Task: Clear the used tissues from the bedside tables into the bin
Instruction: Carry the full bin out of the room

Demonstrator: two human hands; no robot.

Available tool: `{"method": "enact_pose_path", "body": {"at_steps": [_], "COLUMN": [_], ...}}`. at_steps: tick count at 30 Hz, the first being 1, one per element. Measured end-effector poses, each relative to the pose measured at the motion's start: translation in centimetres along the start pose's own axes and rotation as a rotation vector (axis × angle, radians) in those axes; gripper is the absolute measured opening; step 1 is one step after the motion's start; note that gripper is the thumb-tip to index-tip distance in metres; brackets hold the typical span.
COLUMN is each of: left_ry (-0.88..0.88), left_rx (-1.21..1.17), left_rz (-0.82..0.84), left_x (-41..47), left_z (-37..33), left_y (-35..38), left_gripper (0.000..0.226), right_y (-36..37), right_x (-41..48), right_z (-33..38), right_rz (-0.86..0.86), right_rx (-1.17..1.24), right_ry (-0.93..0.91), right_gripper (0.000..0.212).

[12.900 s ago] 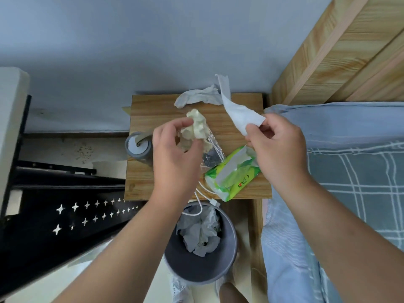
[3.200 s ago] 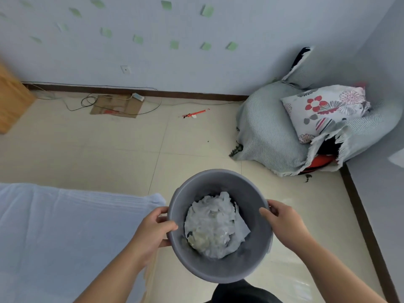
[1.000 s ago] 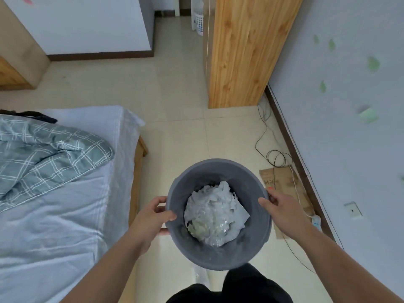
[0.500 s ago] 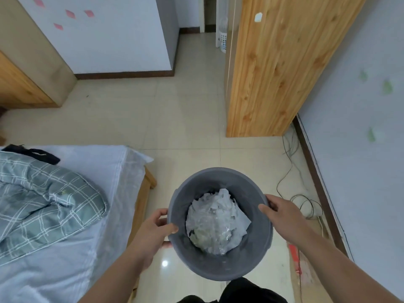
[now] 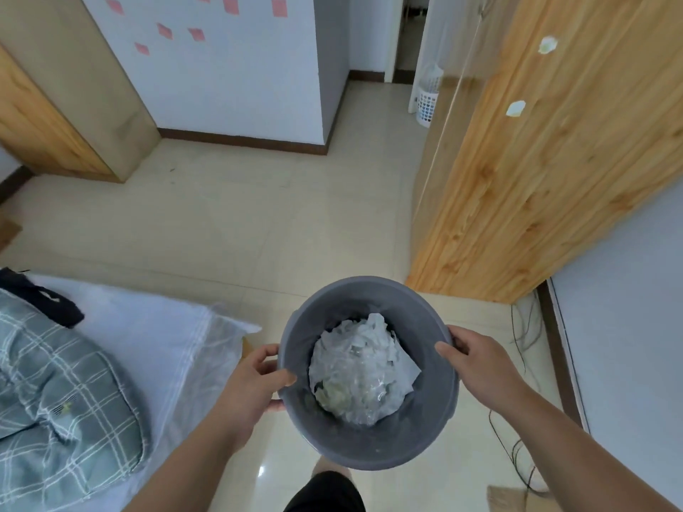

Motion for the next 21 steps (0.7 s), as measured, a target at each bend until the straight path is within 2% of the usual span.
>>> {"method": "enact_pose_path", "body": {"at_steps": [7,14,21], "left_ry": [-0.034,-0.004,-0.045], "left_rx": [0.004,-0.009,-0.035], "left_rz": [-0.023,-0.051,-0.123], "left_x": [11.2,18.4,27.7], "left_z": [-10.3,-22.1,-30.1], "left_y": [-4.2,-7.8,-9.1], "left_gripper": [0.040,0.044,0.048], "right_y": [0.6,-1.2,-1.0], "right_x": [15.4,29.2,44.8], "right_z": [4.1,9.7,10.6], "right_rz": [0.029,0.053,0.136], "right_rx": [0.012,0.015,0.003], "right_ry": [0.018,-0.040,-0.065], "right_gripper": [0.018,0.019,0.016]}}
Point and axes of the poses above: each hand's wrist, its own x-axis towards the middle knuckle, its own y-axis out of the palm, z = x × y, the point moved 7 cm from there along x, towards the middle knuckle, and after that the axes turned 9 degrees about -y, right-handed, at the moved point
